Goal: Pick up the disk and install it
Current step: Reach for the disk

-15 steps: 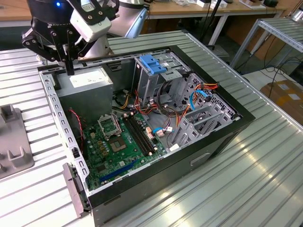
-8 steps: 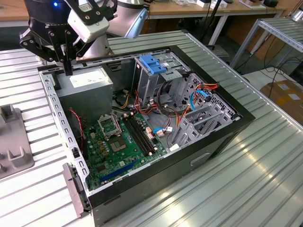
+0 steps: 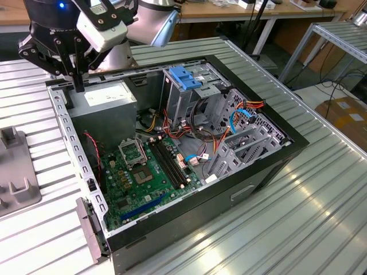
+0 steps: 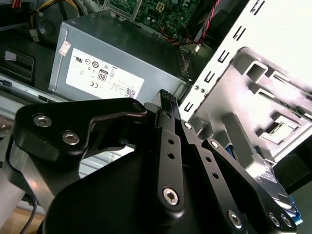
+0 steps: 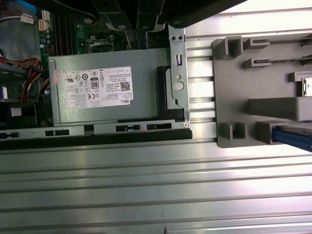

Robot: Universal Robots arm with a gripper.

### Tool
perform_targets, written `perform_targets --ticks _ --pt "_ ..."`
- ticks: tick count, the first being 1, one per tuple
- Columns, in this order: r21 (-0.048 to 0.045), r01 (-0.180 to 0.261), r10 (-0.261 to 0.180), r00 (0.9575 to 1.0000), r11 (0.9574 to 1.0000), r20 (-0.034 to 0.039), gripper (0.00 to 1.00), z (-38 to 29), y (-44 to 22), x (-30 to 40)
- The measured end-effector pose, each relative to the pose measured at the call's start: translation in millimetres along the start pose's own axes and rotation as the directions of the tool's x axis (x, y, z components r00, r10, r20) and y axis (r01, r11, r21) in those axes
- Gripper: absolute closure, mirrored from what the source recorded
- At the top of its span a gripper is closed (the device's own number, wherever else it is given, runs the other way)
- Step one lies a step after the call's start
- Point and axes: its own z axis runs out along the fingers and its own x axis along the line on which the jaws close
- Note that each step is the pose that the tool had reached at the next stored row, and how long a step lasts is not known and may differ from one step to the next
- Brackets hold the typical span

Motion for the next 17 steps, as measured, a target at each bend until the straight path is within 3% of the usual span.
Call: perform_targets --ticks 17 --pt "0.0000 0.000 0.000 1.0000 1.0000 0.0000 0.90 -0.2 -0.6 7.9"
